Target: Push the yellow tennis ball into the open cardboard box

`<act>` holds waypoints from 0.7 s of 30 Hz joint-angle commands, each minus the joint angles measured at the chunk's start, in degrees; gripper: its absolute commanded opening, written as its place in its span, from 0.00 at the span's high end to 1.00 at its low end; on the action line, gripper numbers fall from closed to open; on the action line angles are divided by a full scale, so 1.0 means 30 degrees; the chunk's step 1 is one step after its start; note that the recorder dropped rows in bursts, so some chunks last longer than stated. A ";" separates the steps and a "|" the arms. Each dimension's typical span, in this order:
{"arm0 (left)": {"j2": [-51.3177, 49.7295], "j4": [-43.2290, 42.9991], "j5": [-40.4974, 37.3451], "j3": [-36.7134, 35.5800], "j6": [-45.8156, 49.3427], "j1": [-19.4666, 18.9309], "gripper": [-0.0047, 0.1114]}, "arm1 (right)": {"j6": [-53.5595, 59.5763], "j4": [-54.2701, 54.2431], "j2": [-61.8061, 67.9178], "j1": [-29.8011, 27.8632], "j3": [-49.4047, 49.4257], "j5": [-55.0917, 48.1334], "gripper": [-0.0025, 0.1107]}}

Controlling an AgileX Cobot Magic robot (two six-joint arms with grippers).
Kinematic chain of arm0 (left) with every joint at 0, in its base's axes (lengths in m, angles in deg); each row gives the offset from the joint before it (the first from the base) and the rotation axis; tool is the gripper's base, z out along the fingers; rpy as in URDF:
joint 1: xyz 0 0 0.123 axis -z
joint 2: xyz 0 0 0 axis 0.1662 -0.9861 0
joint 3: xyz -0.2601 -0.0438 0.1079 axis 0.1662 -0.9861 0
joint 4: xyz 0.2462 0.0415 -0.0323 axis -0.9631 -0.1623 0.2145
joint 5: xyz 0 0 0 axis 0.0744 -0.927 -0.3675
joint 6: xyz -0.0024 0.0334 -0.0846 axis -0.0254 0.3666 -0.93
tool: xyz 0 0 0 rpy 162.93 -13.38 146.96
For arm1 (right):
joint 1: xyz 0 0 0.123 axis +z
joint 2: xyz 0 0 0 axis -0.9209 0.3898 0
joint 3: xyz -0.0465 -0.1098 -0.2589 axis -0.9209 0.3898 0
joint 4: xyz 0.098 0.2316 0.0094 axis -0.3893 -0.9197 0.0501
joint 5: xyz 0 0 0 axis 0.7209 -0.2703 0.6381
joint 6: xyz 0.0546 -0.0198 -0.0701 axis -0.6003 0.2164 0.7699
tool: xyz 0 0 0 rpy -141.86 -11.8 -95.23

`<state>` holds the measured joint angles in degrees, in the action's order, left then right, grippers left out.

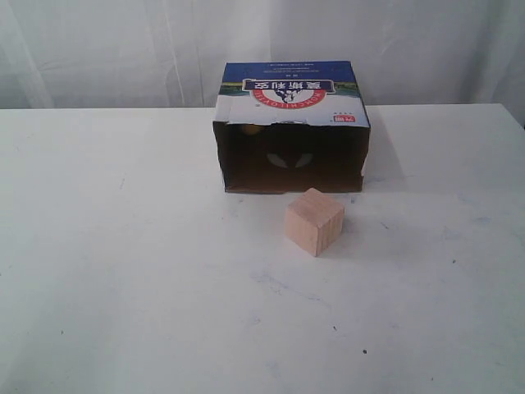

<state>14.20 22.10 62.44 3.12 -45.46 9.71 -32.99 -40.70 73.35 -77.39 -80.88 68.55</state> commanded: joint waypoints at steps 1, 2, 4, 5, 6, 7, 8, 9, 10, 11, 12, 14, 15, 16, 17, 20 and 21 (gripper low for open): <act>0.0090 0.0000 -0.0033 -0.0068 -0.0053 0.0014 0.96 | 0.0004 0.0168 -0.0098 -0.0194 -0.0018 -0.1095 0.98; 0.0090 0.0000 -0.0033 -0.0068 -0.0053 0.0014 0.96 | 0.0004 0.0168 -0.0098 -0.0194 -0.0018 -0.0796 0.98; 0.0090 0.0000 -0.0033 -0.0068 -0.0053 0.0014 0.96 | 0.0004 0.0168 -0.0098 -0.0194 -0.0018 -0.0441 0.98; 0.0090 0.0000 -0.0033 -0.0068 -0.0053 0.0014 0.96 | 0.0004 0.0168 -0.0098 -0.0194 -0.0018 -0.0330 0.98; 0.0090 0.0000 -0.0033 -0.0068 -0.0053 0.0014 0.96 | 0.0004 0.0574 -0.0098 -0.0194 -0.0018 -0.0321 0.98; 0.0090 0.0000 -0.0033 -0.0068 -0.0053 0.0014 0.96 | 0.0004 0.1257 -0.0098 -0.0194 -0.0018 -0.0496 0.98; 0.0090 0.0000 -0.0033 -0.0068 -0.0053 0.0014 0.96 | 0.0004 0.1736 -0.0098 -0.0194 -0.0018 -0.0646 0.98; 0.0090 0.0000 -0.0033 -0.0068 -0.0053 0.0014 0.96 | 0.0004 0.1926 -0.0098 -0.0194 -0.0018 -0.0596 0.98; 0.0090 0.0000 -0.0033 -0.0068 -0.0053 0.0014 0.96 | 0.0004 0.1961 -0.0098 -0.0194 -0.0018 -0.0423 0.98; 0.0090 0.0000 -0.0033 -0.0068 -0.0053 0.0014 0.96 | 0.0061 0.1961 -0.0098 -0.0194 -0.0018 -0.0283 0.98; 0.0090 0.0000 -0.0033 -0.0068 -0.0053 0.0014 0.96 | 0.0488 0.1961 -0.0098 -0.0155 -0.0018 -0.0170 0.98; 0.0090 0.0000 -0.0033 -0.0068 -0.0053 0.0014 0.96 | 0.2157 0.1856 -0.0098 0.0104 -0.0018 -0.0126 0.98; 0.0090 0.0000 -0.0033 -0.0068 -0.0053 0.0014 0.96 | 0.2821 0.1856 -0.0098 0.0300 -0.0018 -0.0126 0.98; 0.0090 0.0000 -0.0033 -0.0068 -0.0053 0.0014 0.96 | 0.3008 0.1856 -0.0098 0.0529 -0.0018 -0.0126 0.98; 0.0090 0.0000 -0.0033 -0.0068 -0.0053 0.0014 0.96 | 0.3008 0.1856 -0.0098 0.0869 -0.0018 -0.0126 0.98; 0.0090 0.0000 -0.0033 -0.0068 -0.0053 0.0014 0.96 | 0.3008 0.1856 -0.0098 0.1549 -0.0018 -0.0160 0.98; 0.0090 0.0000 -0.0033 -0.0068 -0.0053 0.0014 0.96 | 0.3008 0.1856 -0.0098 0.1664 -0.0018 -0.0200 0.98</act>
<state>14.20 22.10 62.44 3.12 -45.46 9.71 -25.02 -35.82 73.35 -73.89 -80.88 67.26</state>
